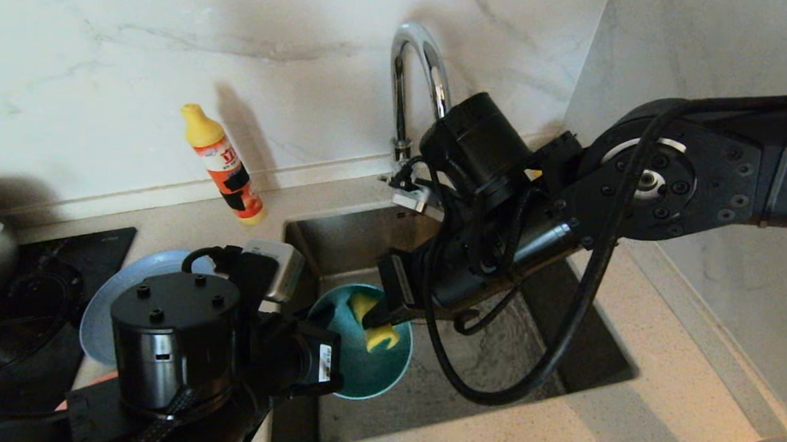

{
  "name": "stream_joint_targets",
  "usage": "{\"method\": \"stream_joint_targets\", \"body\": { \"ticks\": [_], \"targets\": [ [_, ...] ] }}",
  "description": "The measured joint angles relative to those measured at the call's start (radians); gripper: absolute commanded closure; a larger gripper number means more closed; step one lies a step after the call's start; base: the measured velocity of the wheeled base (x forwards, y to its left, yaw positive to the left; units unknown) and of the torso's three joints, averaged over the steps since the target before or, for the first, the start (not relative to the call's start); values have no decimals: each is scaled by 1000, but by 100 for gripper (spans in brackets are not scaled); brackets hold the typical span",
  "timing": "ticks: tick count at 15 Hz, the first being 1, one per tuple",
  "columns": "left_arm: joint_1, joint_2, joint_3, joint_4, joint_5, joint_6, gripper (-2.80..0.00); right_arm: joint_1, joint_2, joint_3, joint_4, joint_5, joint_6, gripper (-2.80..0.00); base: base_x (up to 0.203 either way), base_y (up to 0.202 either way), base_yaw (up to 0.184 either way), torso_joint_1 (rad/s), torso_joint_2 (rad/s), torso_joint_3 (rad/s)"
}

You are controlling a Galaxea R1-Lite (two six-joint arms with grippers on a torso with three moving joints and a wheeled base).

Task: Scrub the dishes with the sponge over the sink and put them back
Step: Wipe the bowl

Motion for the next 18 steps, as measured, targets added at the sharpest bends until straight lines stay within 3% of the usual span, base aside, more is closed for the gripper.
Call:
{"method": "stream_joint_targets", "body": {
  "ticks": [5,12,18],
  "targets": [
    [-2,2,4,-1,1,-1,0,-15,-23,-2,8,-2,-1,0,0,0,0,0,0,0],
    [0,5,-16,-2,3,-10,0,-26,-74,6,133,-2,-5,0,0,0,0,0,0,0],
    [1,4,-51,-3,7,-14,0,17,-48,-6,144,0,-2,0,0,0,0,0,0,0]
  ]
}}
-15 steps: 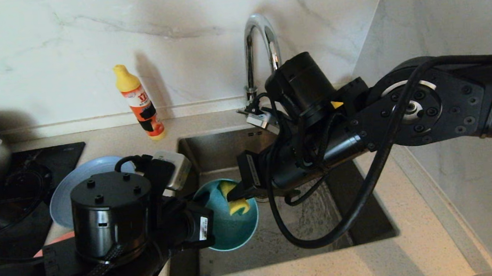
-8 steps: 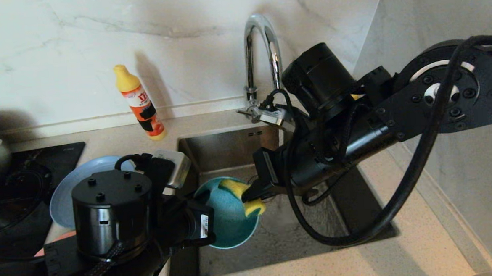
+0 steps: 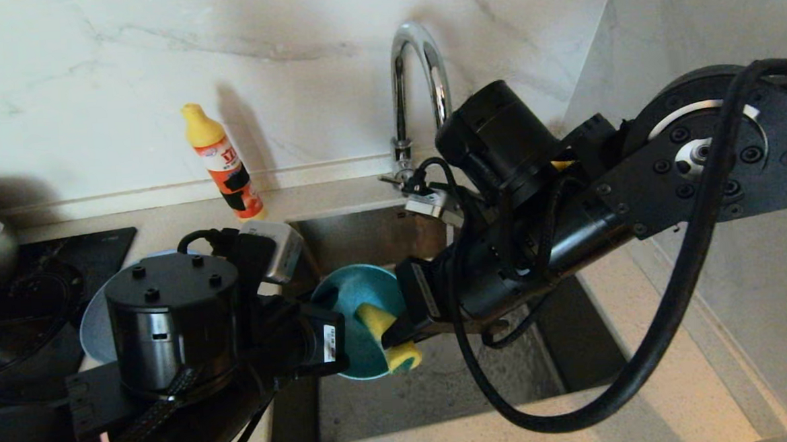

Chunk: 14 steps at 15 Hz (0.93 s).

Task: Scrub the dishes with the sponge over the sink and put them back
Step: Wipe the bowl

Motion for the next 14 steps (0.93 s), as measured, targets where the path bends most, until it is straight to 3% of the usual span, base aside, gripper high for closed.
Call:
{"method": "stream_joint_targets", "body": {
  "ticks": [9,14],
  "targets": [
    [2,1,-15,0,0,-4,0,52,47,-60,-1,1,1,0,0,0,0,0,0,0],
    [1,2,-4,-1,0,-5,0,-7,25,-69,-2,-2,1,0,0,0,0,0,0,0]
  ]
}}
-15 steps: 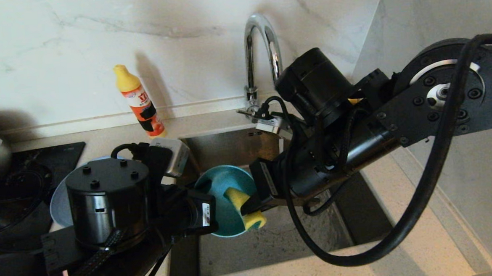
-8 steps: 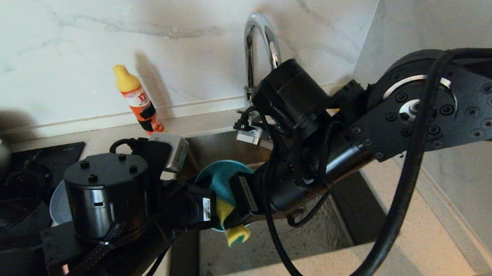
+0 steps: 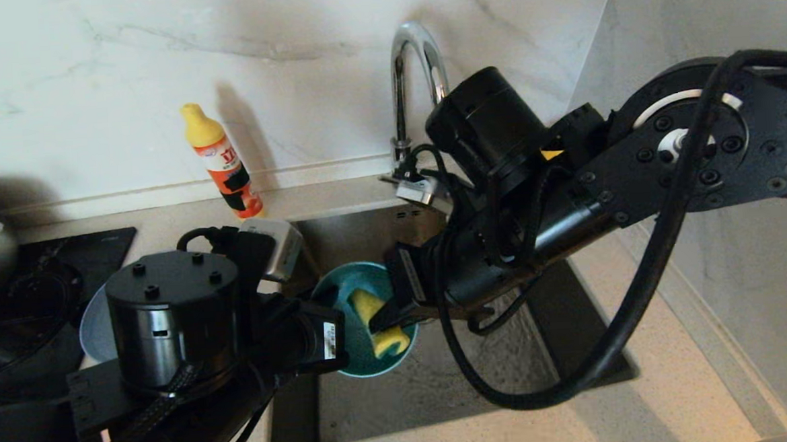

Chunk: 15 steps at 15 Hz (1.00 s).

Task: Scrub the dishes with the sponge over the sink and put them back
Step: Wipe the bowl

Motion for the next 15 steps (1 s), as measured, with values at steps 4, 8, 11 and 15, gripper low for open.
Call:
{"method": "stream_joint_targets", "body": {
  "ticks": [4,8,11,15],
  "targets": [
    [0,0,0,0,0,-2,0,-34,-31,0,4,-2,-1,0,0,0,0,0,0,0],
    [2,-5,11,0,2,-6,0,-40,-54,3,38,-2,-2,0,0,0,0,0,0,0],
    [6,-9,7,0,4,-4,0,-36,-68,23,59,0,-2,0,0,0,0,0,0,0],
    [14,-23,-8,0,5,-5,0,5,-67,62,80,1,-5,0,0,0,0,0,0,0]
  ]
}}
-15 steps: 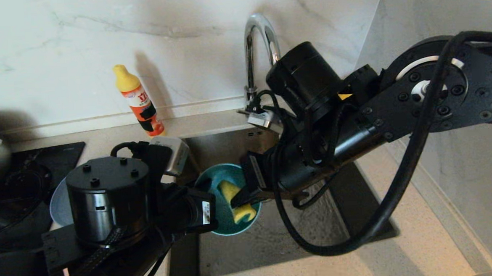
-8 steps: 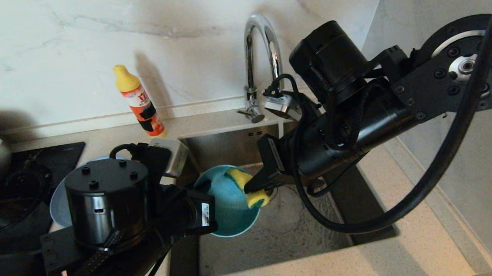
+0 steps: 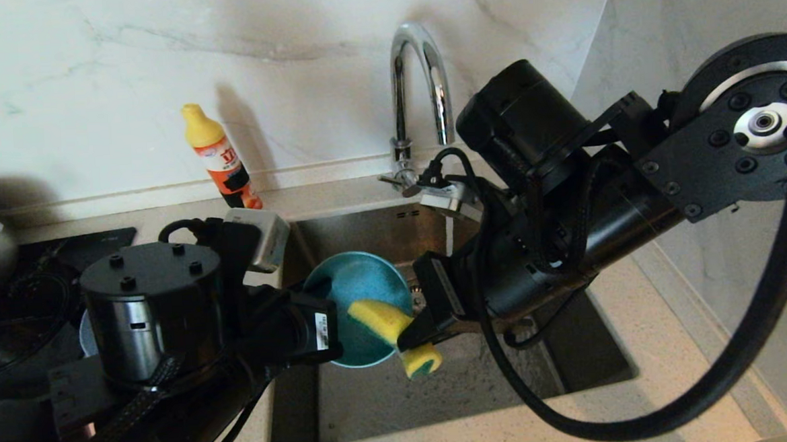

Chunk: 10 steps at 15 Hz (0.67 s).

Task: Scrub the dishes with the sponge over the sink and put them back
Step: Wipe the bowl

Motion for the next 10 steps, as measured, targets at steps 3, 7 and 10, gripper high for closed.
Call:
{"method": "stream_joint_targets", "body": {
  "ticks": [3,7,10],
  "targets": [
    [2,-1,-8,0,0,-1,0,34,23,-1,-8,0,-1,0,0,0,0,0,0,0],
    [3,1,-20,0,0,-3,0,53,70,-55,-11,0,0,0,0,0,0,0,0,0],
    [9,1,-19,0,-1,-3,0,47,88,-61,-4,1,3,0,0,0,0,0,0,0]
  ]
}}
